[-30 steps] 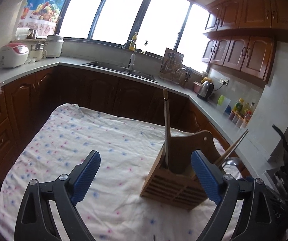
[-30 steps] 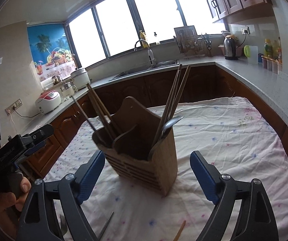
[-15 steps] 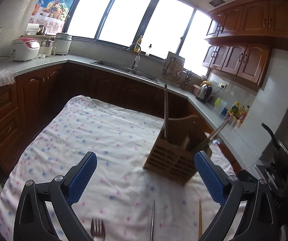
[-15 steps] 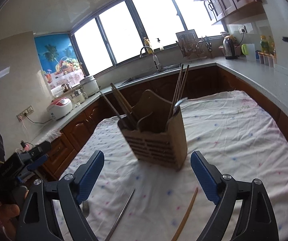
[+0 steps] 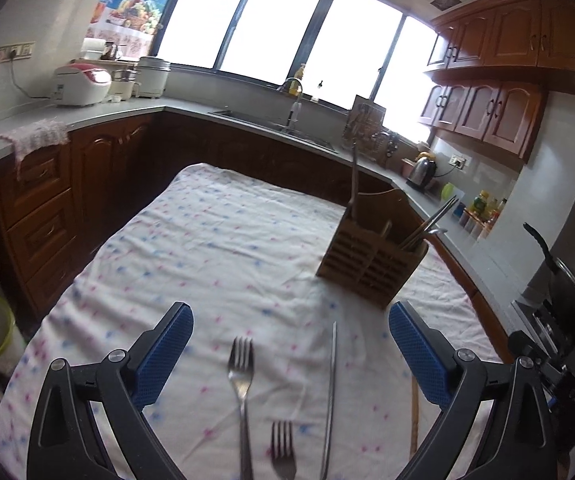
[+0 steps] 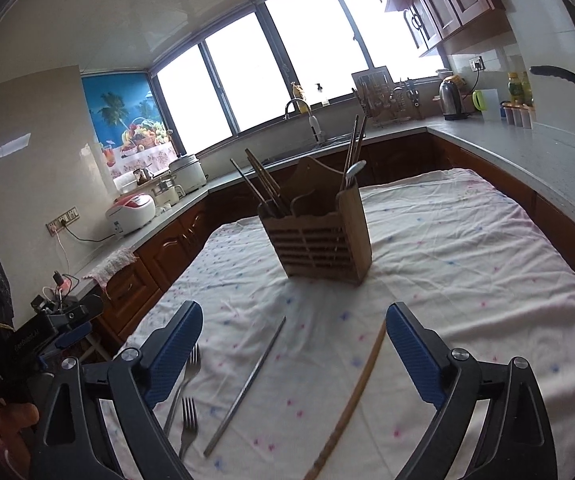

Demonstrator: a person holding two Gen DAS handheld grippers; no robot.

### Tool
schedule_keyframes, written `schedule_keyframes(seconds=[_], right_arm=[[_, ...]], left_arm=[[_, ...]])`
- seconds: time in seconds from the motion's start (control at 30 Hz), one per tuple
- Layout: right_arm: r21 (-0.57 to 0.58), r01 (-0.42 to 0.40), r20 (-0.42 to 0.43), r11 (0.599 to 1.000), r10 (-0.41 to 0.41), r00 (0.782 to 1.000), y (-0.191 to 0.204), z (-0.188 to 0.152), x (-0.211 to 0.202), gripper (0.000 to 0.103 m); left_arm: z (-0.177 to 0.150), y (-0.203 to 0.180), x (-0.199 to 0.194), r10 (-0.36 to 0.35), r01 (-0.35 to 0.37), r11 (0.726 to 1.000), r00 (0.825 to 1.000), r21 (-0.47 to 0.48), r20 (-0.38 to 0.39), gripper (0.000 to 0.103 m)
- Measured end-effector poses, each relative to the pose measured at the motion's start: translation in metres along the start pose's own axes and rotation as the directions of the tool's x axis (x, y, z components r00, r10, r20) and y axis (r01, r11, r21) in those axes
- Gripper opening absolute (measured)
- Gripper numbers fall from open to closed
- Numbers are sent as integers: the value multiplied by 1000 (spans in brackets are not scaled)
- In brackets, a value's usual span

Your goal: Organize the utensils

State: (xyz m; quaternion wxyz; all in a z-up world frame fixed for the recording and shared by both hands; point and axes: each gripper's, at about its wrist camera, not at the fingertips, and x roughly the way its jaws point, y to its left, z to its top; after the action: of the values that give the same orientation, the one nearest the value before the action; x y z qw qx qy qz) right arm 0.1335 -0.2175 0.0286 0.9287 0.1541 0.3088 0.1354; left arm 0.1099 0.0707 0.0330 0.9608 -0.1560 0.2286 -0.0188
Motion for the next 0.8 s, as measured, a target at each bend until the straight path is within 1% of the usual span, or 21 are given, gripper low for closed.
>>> schedule_keyframes(seconds=[0.1, 0.17, 0.2, 0.23, 0.27, 0.3, 0.33, 0.4, 0.43, 0.5, 0.57, 0.67, 0.8], right_arm=[[-29, 2, 12, 1000, -2, 1000, 6, -5, -11, 94], [-62, -2, 30, 998, 4, 1000, 13, 2, -22, 94], [-75, -8, 49, 997, 11, 999, 17, 7, -30, 94], [-86, -11, 73, 996, 17, 997, 21, 12, -40, 95], [-97, -12, 100, 995, 21, 995, 25, 16, -49, 97], [-114, -12, 143, 993, 28, 989, 30, 21, -62, 103], [-123, -10, 178, 992, 32, 984, 33, 22, -72, 103], [-133, -2, 240, 991, 34, 970, 38, 19, -88, 103], [-139, 6, 258, 990, 30, 966, 39, 14, -92, 103], [-147, 29, 275, 989, 12, 961, 41, 0, -91, 103], [-151, 50, 260, 987, -9, 966, 40, -14, -84, 103], [-160, 80, 229, 984, -42, 972, 38, -36, -68, 103], [-181, 115, 229, 977, -72, 971, 36, -58, -61, 103]], left_arm=[[-10, 1, -15, -14, 14, 1000, 1000, 3, 3, 99], [-13, -6, -25, -20, 20, 999, 1000, 37, 9, 99], [-12, -10, -31, -24, 22, 998, 999, 56, 23, 99], [-10, -17, -44, -28, 24, 996, 998, 86, 55, 99], [-8, -19, -51, -29, 21, 994, 997, 107, 78, 101], [-7, -24, -60, -19, 9, 994, 996, 105, 91, 102], [-6, -30, -71, -23, 7, 992, 992, 129, 120, 102], [-10, -38, -91, -10, -20, 986, 984, 168, 176, 102], [-12, -40, -96, 1, -34, 985, 982, 172, 189, 102], [-24, -42, -105, 0, -38, 984, 976, 172, 216, 102], [-37, -42, -105, 15, -50, 985, 978, 165, 207, 102], [-56, -46, -97, 23, -49, 984, 989, 173, 148, 102], [-75, -57, -94, 64, -95, 971, 988, 219, 143, 102]])
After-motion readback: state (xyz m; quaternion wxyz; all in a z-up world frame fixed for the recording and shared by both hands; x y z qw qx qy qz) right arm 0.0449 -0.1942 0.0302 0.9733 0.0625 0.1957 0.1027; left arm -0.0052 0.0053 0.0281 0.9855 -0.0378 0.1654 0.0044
